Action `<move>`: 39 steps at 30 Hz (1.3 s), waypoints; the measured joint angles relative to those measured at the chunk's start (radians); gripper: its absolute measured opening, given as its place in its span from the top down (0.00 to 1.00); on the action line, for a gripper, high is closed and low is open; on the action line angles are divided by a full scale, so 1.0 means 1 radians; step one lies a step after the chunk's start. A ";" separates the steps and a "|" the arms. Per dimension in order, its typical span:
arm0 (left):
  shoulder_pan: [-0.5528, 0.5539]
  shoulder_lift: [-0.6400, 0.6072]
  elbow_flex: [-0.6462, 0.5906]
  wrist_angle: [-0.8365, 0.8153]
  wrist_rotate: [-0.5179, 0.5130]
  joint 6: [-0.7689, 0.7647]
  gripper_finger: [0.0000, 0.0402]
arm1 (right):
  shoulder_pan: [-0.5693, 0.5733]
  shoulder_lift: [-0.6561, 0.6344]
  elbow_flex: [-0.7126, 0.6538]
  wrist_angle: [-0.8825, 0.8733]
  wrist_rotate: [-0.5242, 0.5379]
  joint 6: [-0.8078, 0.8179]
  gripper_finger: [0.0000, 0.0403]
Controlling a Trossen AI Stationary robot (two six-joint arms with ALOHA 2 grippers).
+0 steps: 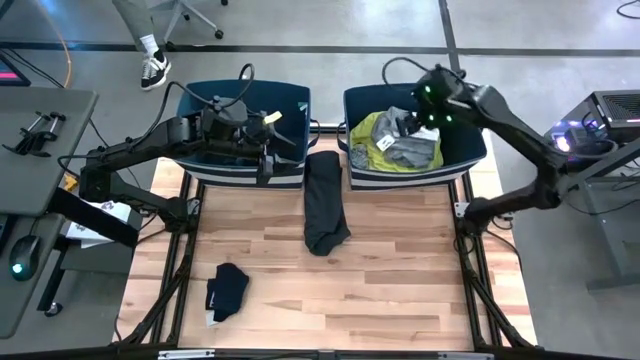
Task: Sort clothes
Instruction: Put the black shorts into the left blue laundry bin
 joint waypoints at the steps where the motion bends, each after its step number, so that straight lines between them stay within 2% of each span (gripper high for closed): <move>1: 0.000 0.000 0.000 0.000 0.000 0.000 0.36 | 0.047 -0.019 0.008 0.012 -0.004 0.000 0.44; 5: -0.001 0.000 0.000 -0.026 0.011 0.008 0.36 | 0.317 -0.067 -0.018 0.132 -0.010 -0.025 0.44; 10: -0.010 0.000 0.000 -0.096 0.033 0.013 0.36 | 0.668 -0.032 -0.116 0.321 -0.020 -0.054 0.44; 13: -0.027 -0.006 0.000 -0.154 0.034 0.038 0.36 | 0.813 0.034 -0.202 0.526 -0.076 -0.081 0.44; 16: -0.053 -0.013 0.000 -0.204 0.035 0.058 0.36 | 0.905 0.128 -0.249 0.706 -0.046 -0.144 0.44; 20: -0.098 -0.029 0.000 -0.235 0.035 0.069 0.36 | 0.894 0.279 -0.239 0.742 0.043 -0.158 0.43; 25: -0.152 -0.052 0.000 -0.273 0.035 0.063 0.36 | 0.815 0.462 -0.185 0.760 -0.072 -0.200 0.42; 28: -0.184 -0.068 0.000 -0.285 0.035 0.030 0.36 | 0.787 0.560 -0.162 0.760 -0.086 -0.305 0.42; 31: -0.215 -0.083 0.000 -0.293 0.029 -0.008 0.36 | 0.770 0.640 -0.148 0.738 -0.096 -0.336 0.45; 34: -0.241 -0.093 0.000 -0.294 0.015 -0.041 0.36 | 0.768 0.708 -0.145 0.687 -0.100 -0.341 0.57; 39: -0.277 -0.095 0.000 -0.291 -0.069 -0.079 0.36 | 0.770 0.751 -0.139 0.583 -0.134 -0.286 0.94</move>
